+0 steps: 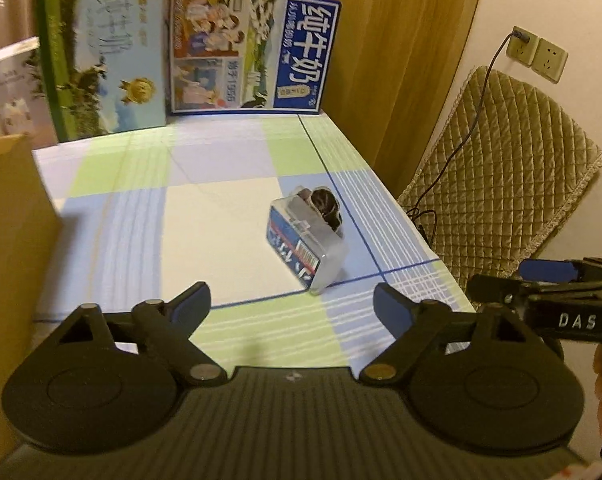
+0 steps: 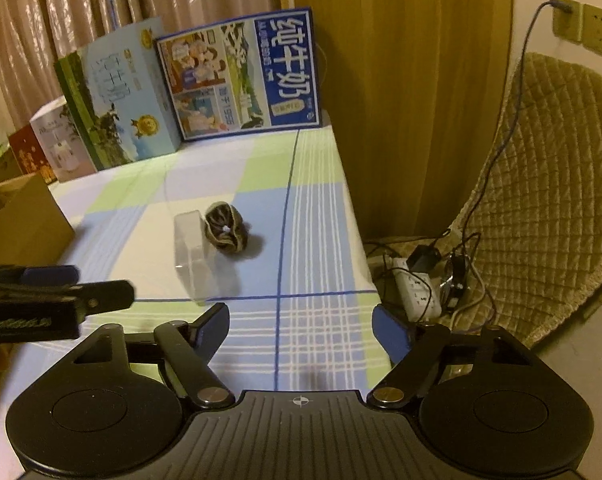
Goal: Organize objects
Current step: 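Grasp the clear plastic box with the left tool while the right tool grasps the dark brown pouch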
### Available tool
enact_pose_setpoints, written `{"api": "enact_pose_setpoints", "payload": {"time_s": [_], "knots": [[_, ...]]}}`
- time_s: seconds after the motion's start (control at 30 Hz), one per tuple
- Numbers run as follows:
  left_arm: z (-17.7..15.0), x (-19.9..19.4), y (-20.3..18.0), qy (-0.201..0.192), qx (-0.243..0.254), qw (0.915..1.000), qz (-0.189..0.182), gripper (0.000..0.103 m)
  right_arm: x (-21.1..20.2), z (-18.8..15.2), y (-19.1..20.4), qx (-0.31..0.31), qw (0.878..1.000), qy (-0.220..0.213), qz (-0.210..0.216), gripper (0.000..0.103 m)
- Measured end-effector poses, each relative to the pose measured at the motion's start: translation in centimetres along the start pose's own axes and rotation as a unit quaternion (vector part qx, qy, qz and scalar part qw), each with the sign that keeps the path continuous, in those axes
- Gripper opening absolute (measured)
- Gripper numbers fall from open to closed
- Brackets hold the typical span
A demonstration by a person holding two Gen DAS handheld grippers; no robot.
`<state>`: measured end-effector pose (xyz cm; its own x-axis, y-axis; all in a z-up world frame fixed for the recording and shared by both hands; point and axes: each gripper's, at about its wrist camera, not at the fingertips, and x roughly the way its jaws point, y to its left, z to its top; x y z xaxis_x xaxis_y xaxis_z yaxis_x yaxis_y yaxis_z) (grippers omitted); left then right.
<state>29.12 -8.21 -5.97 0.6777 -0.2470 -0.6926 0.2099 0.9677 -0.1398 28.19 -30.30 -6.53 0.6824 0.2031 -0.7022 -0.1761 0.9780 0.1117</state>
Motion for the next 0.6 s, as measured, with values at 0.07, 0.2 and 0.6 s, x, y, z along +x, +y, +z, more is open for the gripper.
{"api": "enact_pose_setpoints", "payload": {"time_s": [0.07,0.2,0.6], "knots": [[0.3,1.5,-0.2,0.002,-0.002,1.0,-0.007,0.08,1.0,0.1,-0.2,-0.004,1.0,0.002,0.0,0.075],[1.1,4.5,-0.9,-0.001,0.0,0.9998,-0.018,0.073,2.8,0.2,-0.6,-0.007,1.0,0.007,-0.002,0.075],[1.5,9.2,-0.1,0.025,0.045,0.9986,-0.01,0.032,7.5,0.6,1.2,-0.067,0.997,-0.005,0.037,0.075]]}}
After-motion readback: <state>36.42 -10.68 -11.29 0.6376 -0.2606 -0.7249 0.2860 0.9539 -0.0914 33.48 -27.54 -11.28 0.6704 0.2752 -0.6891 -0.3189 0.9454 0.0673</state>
